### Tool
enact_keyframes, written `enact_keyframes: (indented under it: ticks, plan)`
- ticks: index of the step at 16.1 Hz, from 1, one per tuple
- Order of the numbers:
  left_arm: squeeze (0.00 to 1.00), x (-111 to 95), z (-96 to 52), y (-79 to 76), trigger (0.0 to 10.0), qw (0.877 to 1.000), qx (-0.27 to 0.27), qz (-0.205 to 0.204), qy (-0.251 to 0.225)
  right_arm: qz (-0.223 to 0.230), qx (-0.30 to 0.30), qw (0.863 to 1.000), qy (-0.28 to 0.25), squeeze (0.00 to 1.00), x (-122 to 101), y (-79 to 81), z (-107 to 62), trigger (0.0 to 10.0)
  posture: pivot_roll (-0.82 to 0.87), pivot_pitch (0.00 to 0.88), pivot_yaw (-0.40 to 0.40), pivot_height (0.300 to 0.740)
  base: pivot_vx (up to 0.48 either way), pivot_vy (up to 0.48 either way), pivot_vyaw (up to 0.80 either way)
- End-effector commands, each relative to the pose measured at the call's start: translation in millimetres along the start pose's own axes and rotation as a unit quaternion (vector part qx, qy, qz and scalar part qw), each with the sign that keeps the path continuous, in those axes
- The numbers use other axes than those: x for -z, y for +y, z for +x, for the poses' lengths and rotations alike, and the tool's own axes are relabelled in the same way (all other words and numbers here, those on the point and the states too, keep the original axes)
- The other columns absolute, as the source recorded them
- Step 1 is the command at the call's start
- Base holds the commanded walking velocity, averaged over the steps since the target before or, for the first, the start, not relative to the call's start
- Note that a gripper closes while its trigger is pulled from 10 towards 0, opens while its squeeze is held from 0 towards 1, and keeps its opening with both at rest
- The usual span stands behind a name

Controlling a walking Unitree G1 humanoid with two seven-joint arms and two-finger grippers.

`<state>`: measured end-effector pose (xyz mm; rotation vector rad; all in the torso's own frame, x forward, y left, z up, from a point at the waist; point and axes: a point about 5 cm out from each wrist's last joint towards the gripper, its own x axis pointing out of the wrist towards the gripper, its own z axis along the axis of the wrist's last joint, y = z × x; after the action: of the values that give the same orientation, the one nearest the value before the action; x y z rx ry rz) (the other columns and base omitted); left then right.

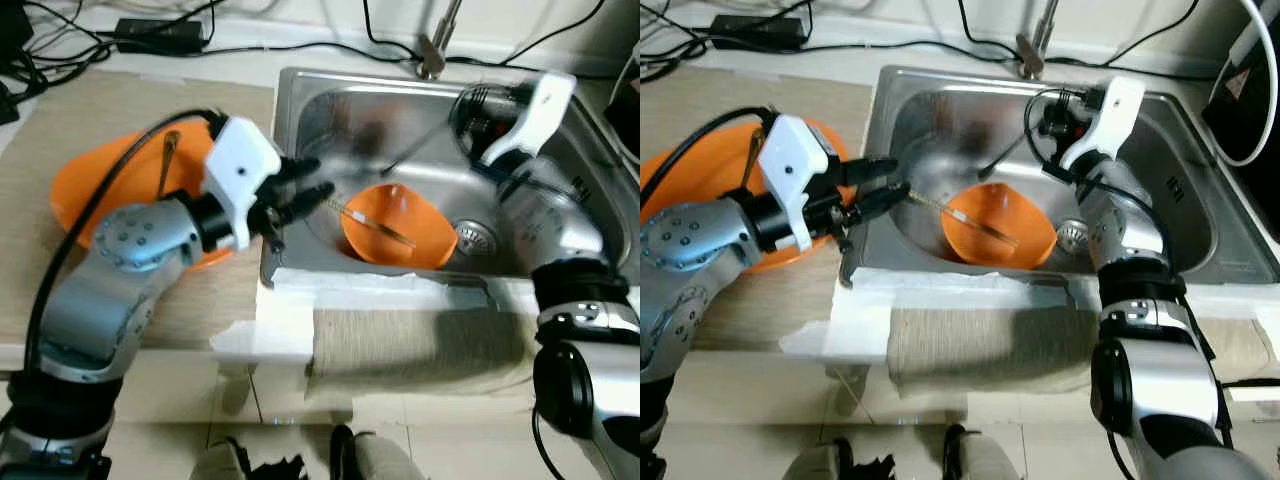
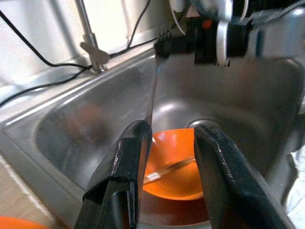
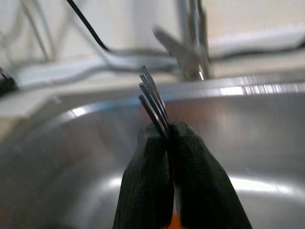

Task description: Kitchen organization

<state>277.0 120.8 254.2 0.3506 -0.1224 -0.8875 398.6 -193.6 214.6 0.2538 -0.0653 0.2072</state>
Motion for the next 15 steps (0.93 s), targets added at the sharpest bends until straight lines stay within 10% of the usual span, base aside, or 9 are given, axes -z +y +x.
enact_keyframes:
  ticks: [1,6,9,10,15]
  plan:
    - [0.0,-2,2.3,-7.7,10.0,1.0,0.016,-0.005,-0.004,-0.016,0.008,1.0,-0.009,0.0,-7,-1.8,2.4,0.0,-0.14,0.205,-0.084,0.74,0.0,0.0,0.0]
    - [0.0,-3,4.7,-18.4,10.0,0.999,0.024,-0.032,-0.003,0.047,0.07,0.995,0.06,0.0,37,-19.0,-5.4,0.0,-0.13,0.216,-0.091,0.74,0.0,0.0,0.0]
    - [0.0,-4,4.5,-19.2,10.0,0.999,0.029,-0.033,0.003,0.096,0.089,0.988,0.088,0.0,51,-21.5,-8.3,4.4,-0.14,0.225,-0.088,0.74,0.0,0.0,0.0]
    - [0.0,-4,5.0,-20.4,10.0,0.999,0.031,-0.037,0.007,0.121,0.089,0.983,0.104,0.0,57,-19.5,-8.7,9.6,-0.13,0.225,-0.087,0.74,0.0,0.0,0.0]
    - [0.0,-3,4.1,-25.6,10.0,0.998,0.042,-0.04,0.019,0.074,0.085,0.98,0.166,0.0,74,-13.0,-10.3,10.0,-0.12,0.227,-0.091,0.74,0.0,0.0,0.0]
